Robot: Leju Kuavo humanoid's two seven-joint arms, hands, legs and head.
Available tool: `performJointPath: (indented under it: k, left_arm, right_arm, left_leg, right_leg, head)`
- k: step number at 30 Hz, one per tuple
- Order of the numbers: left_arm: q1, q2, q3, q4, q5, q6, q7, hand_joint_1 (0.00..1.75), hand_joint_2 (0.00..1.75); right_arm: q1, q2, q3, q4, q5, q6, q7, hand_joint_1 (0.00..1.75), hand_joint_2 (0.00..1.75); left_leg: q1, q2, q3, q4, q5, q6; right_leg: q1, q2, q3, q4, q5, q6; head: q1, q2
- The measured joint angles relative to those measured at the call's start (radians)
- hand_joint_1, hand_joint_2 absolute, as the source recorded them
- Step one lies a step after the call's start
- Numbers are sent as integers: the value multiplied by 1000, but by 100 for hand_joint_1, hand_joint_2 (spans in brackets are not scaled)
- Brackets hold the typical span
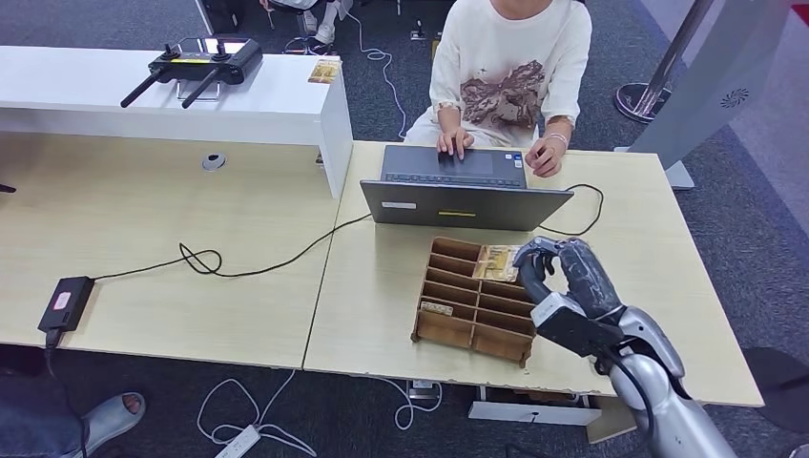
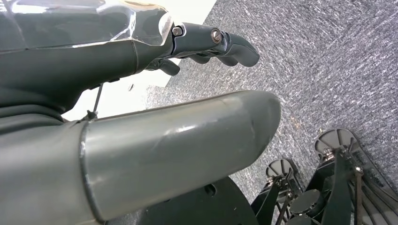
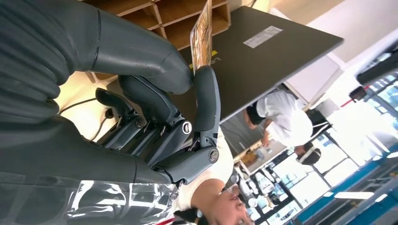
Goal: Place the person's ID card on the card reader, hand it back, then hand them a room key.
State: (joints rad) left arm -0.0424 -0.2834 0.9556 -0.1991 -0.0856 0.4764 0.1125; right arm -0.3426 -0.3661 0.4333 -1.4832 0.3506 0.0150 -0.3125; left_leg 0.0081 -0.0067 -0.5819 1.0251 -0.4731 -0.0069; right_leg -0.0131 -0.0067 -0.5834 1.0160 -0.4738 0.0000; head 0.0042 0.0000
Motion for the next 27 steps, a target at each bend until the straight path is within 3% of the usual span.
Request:
performJointPath:
  k: [17, 27]
  left_arm:
    - [-2, -4, 0, 0, -13, 11, 3, 0, 0]
    - [-2, -3, 0, 0, -28, 9, 8, 0, 0]
  right_arm:
    - [-123, 7, -18, -3, -153, 43, -39, 175, 175]
    - [-255, 63, -18, 77, -213, 19, -28, 175, 175]
  left_leg:
    - [0, 0, 0, 0, 0, 0]
    - [0, 0, -1, 0, 0, 0]
  right_leg:
    - [0, 0, 0, 0, 0, 0]
    - [0, 0, 0, 1, 0, 0]
  head:
    - [0, 0]
    - [0, 0]
